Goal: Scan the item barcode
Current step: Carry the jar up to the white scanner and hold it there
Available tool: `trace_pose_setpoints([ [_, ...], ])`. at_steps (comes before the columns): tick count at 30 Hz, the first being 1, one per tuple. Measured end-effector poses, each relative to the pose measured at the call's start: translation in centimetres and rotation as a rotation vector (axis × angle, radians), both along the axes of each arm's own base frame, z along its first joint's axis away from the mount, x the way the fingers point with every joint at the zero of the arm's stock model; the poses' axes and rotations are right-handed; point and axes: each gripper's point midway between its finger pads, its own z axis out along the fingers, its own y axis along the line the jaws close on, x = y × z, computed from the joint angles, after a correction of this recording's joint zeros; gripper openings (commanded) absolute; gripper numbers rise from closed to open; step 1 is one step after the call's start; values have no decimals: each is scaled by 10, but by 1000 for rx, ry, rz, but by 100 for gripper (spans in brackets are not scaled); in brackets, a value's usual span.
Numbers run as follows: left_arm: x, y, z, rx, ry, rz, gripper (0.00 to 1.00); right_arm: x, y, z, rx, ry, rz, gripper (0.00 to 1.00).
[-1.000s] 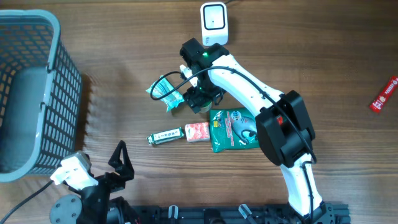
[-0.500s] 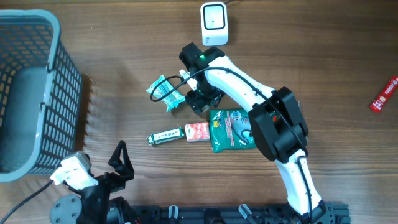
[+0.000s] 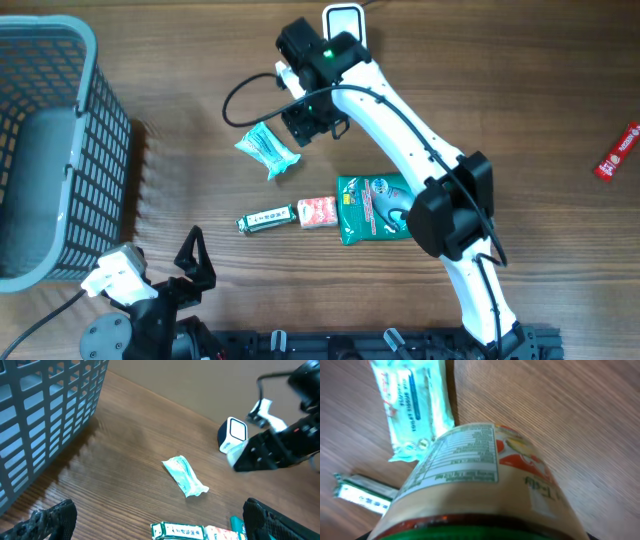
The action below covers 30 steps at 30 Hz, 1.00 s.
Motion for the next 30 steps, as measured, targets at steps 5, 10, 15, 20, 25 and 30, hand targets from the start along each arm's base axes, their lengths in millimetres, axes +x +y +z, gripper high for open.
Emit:
trace_pose_setpoints([
  [5,0,0,0,0,0,0,100,-18,-20,12,-40,94,-224,52],
  [10,0,0,0,0,0,0,100,-22,-46,11,-79,183,-580,56],
  [15,0,0,0,0,0,0,100,-17,-47,14,16,310,-843,57],
  [20,0,0,0,0,0,0,100,-29,-41,11,91,513,-922,57],
  [25,0,0,0,0,0,0,100,-45,-36,2,85,623,-932,52],
  [30,0,0,0,0,0,0,100,-43,-31,3,120,620,-872,52],
])
